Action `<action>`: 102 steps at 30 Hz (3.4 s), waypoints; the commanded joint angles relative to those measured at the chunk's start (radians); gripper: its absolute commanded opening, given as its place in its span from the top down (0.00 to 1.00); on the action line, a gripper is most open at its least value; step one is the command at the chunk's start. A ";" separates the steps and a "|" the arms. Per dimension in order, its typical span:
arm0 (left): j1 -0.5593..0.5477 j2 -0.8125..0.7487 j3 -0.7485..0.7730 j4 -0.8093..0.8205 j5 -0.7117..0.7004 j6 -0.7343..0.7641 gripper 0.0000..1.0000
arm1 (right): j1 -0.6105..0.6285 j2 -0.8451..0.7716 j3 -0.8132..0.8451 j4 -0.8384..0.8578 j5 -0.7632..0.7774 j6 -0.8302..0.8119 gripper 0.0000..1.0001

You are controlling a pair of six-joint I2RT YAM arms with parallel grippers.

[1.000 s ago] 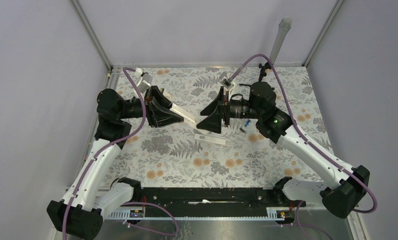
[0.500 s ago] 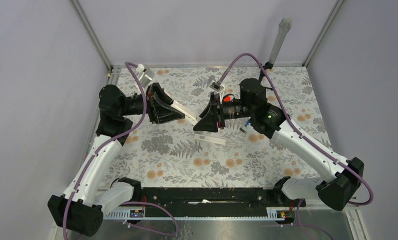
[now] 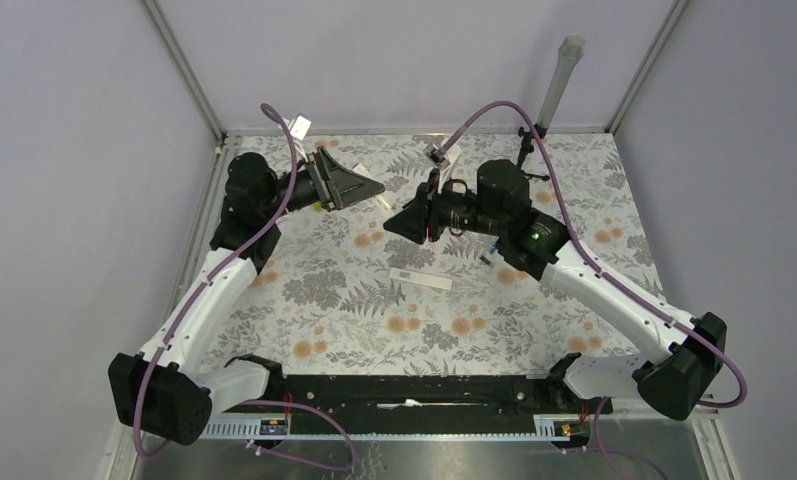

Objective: Load the batteries into the remote control
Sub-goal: Adjust the remote control, then pick up the battery from the center of the board.

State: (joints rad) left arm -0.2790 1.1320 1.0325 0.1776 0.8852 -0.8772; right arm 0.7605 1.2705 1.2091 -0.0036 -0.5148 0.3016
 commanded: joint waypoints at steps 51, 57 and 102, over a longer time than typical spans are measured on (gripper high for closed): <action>-0.020 0.011 0.071 -0.449 -0.665 0.166 0.96 | 0.047 0.022 0.055 -0.274 0.583 0.059 0.19; 0.036 -0.038 0.044 -0.428 -0.589 0.246 0.92 | -0.161 -0.005 -0.089 -0.424 0.642 0.125 0.37; 0.061 -0.077 0.024 -0.379 -0.415 0.282 0.84 | -0.403 0.638 0.070 -0.511 0.935 0.389 0.53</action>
State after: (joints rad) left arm -0.2256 1.0805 1.0531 -0.2794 0.4351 -0.6094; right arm 0.3679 1.8980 1.2423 -0.5167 0.3405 0.6533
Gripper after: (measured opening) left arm 0.297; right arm 0.495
